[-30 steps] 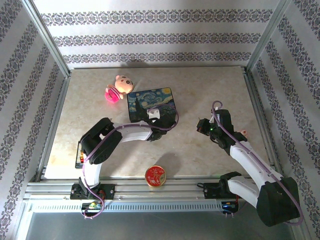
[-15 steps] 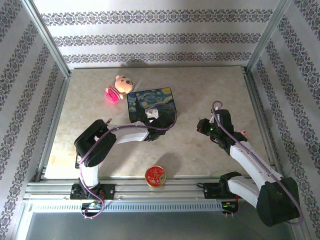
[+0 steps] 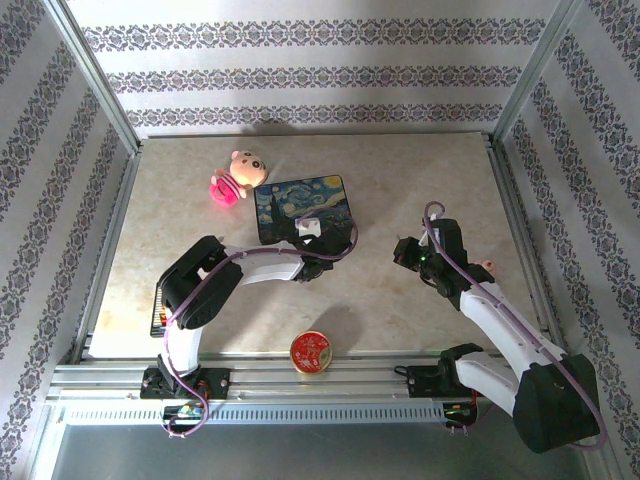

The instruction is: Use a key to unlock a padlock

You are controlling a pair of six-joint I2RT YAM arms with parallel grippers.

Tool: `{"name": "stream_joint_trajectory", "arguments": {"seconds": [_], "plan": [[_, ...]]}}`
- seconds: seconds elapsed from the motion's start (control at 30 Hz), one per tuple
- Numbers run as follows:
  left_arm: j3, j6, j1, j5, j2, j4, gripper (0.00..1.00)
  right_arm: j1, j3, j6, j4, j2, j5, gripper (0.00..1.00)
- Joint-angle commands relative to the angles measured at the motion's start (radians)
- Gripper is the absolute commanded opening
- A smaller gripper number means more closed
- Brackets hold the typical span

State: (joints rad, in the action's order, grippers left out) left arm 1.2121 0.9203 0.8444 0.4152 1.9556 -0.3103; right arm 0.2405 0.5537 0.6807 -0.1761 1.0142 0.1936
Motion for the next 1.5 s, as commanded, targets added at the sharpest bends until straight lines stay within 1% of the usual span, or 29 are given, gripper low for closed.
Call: {"name": "stream_joint_trajectory", "arguments": {"seconds": [0.0,0.5,0.53,0.8,0.9,0.97,1.0,1.07,1.23,1.37,1.47], "plan": [[0.010,-0.001,0.007,0.005,0.009,-0.020,0.51,0.013,-0.009,0.003,0.009,-0.008,-0.017,0.00],[0.000,0.009,0.005,-0.011,0.035,-0.010,0.48,0.022,-0.014,0.008,0.019,-0.003,-0.023,0.00],[-0.002,0.011,0.005,-0.013,0.035,-0.009,0.46,0.022,-0.017,0.008,0.019,-0.002,-0.024,0.00],[-0.008,0.011,0.005,-0.007,0.028,-0.004,0.42,0.023,-0.024,0.008,0.019,-0.008,-0.025,0.00],[-0.009,0.003,0.004,-0.009,0.019,0.002,0.37,0.026,-0.030,0.010,0.021,-0.009,-0.025,0.00],[-0.009,-0.006,0.004,-0.017,0.013,0.008,0.33,0.032,-0.042,0.011,0.034,-0.011,-0.019,0.00],[-0.007,-0.012,0.002,-0.027,0.008,0.007,0.30,0.037,-0.051,0.013,0.044,-0.011,-0.016,0.00],[-0.007,-0.014,-0.001,-0.044,-0.005,0.004,0.30,0.049,-0.078,0.013,0.076,-0.017,0.002,0.00],[-0.004,0.020,-0.015,-0.111,-0.042,-0.013,0.30,0.089,-0.196,0.025,0.264,-0.029,0.077,0.00],[0.014,0.049,-0.034,-0.186,-0.053,-0.033,0.31,0.159,-0.273,0.019,0.370,-0.027,0.068,0.00],[0.021,0.057,-0.035,-0.196,-0.063,-0.030,0.31,0.204,-0.325,0.011,0.465,-0.016,0.058,0.00]]}}
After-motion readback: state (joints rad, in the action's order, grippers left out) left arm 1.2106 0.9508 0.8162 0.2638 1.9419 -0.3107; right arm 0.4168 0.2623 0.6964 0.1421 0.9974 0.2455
